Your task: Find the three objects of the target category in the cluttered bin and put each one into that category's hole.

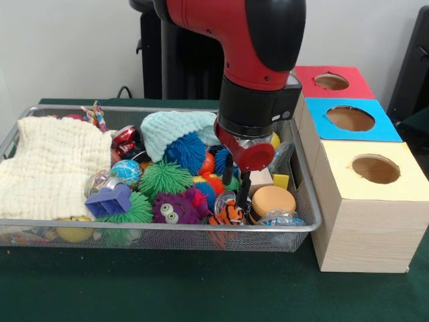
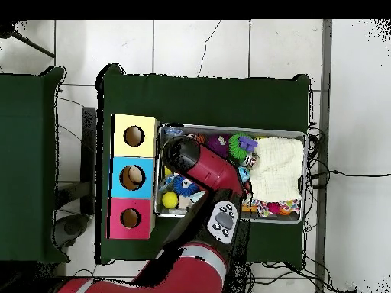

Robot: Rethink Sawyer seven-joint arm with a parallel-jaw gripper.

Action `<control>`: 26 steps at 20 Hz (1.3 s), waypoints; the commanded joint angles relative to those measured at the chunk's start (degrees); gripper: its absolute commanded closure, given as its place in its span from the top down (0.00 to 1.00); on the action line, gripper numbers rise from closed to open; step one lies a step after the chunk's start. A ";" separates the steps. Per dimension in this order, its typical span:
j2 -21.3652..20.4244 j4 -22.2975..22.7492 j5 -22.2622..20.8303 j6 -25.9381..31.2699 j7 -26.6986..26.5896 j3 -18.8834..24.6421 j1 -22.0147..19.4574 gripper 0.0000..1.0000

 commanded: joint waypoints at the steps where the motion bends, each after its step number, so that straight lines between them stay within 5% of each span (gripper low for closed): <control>1: 2.43 5.11 4.29 -4.04 15.83 4.31 0.13 1.00; 13: 2.17 5.66 5.13 -3.74 14.16 4.66 -0.09 1.00; 26: 9.18 0.21 4.89 -4.18 14.93 2.76 2.10 1.00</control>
